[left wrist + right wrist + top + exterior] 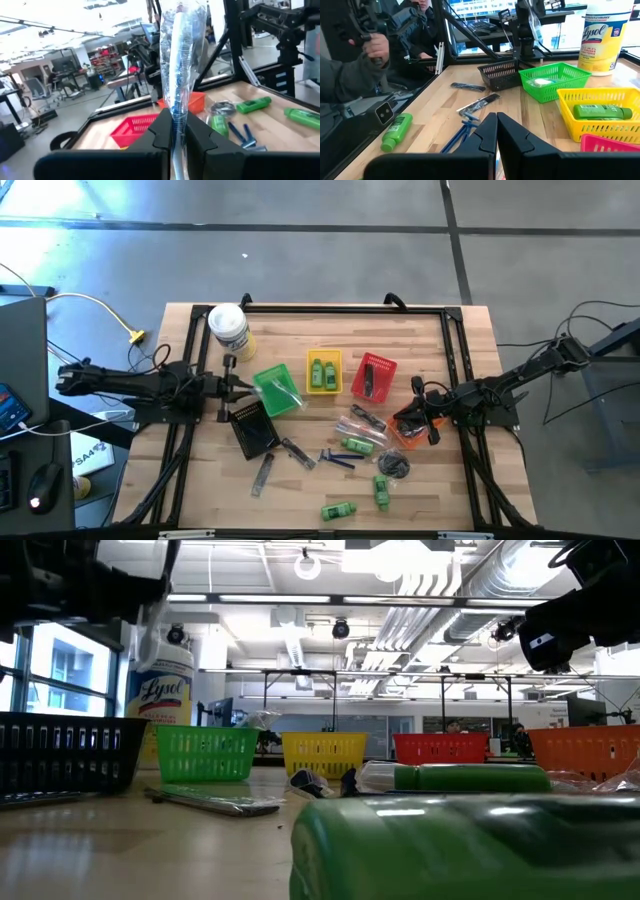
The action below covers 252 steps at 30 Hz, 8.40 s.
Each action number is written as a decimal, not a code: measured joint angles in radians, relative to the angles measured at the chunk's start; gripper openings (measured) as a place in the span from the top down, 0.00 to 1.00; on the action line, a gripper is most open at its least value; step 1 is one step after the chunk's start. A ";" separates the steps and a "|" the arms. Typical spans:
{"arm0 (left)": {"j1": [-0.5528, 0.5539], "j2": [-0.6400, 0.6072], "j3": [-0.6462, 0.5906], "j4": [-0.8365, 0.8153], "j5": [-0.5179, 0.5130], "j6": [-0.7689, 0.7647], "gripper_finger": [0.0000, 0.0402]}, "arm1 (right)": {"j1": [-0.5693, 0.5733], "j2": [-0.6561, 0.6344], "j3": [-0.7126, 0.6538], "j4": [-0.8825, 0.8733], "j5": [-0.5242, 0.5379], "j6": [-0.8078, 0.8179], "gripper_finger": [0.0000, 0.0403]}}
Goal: Pick & Place Travel size toiletries
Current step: Put the blue toothbrush into the green bin, then put the blue razor into the black bin
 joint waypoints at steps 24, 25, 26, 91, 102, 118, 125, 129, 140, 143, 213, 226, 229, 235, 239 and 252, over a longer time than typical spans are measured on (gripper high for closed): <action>-0.001 -0.144 -0.038 -0.124 -0.034 -0.164 0.96 | 0.000 0.002 0.000 0.007 0.000 -0.001 0.99; -0.001 -0.144 -0.038 -0.134 -0.034 -0.166 0.96 | 0.000 0.002 0.000 0.007 0.001 -0.004 0.99; -0.001 -0.144 -0.038 -0.142 -0.034 -0.166 0.96 | 0.000 0.002 0.000 0.007 0.002 -0.005 0.99; -0.001 -0.144 -0.040 -0.197 -0.053 -0.185 0.94 | 0.000 0.002 0.001 0.022 0.158 0.004 0.99; -0.001 -0.144 -0.040 -0.197 -0.053 -0.185 0.94 | 0.000 0.002 0.001 0.022 0.158 0.003 0.99; -0.001 -0.144 -0.040 -0.186 -0.053 -0.168 0.94 | 0.000 0.002 0.001 0.030 0.158 0.003 0.99; -0.001 -0.111 0.008 -0.167 -0.051 -0.156 0.94 | 0.000 0.002 0.001 0.038 0.158 0.001 0.99; -0.001 -0.059 0.050 -0.158 -0.058 -0.116 0.95 | 0.000 0.002 0.001 0.048 0.158 0.000 0.99; -0.001 0.210 0.227 -0.214 -0.119 -0.029 0.95 | 0.000 0.002 0.001 0.048 0.154 0.000 0.99; 0.000 0.315 0.264 -0.226 -0.152 0.007 0.95 | 0.000 0.002 0.001 0.048 0.154 0.000 0.99; 0.348 0.852 0.238 -0.042 0.291 0.122 0.95 | 0.000 0.002 0.001 0.044 0.102 0.019 0.99; 0.348 0.852 0.238 -0.050 0.278 0.080 0.89 | 0.000 0.002 0.001 0.044 0.102 0.019 0.99; 0.348 0.852 0.238 -0.050 0.278 0.069 0.83 | 0.000 0.002 0.001 0.044 0.102 0.019 0.99; 0.348 0.852 0.238 -0.049 0.274 0.070 0.70 | 0.000 0.002 0.001 0.044 0.102 0.019 0.99; 0.348 0.852 0.239 -0.033 0.272 0.071 0.64 | 0.000 0.002 0.001 0.044 0.102 0.019 0.99; 0.278 0.760 0.307 -0.001 0.287 -0.096 0.58 | 0.000 0.002 0.001 0.007 0.102 0.019 0.99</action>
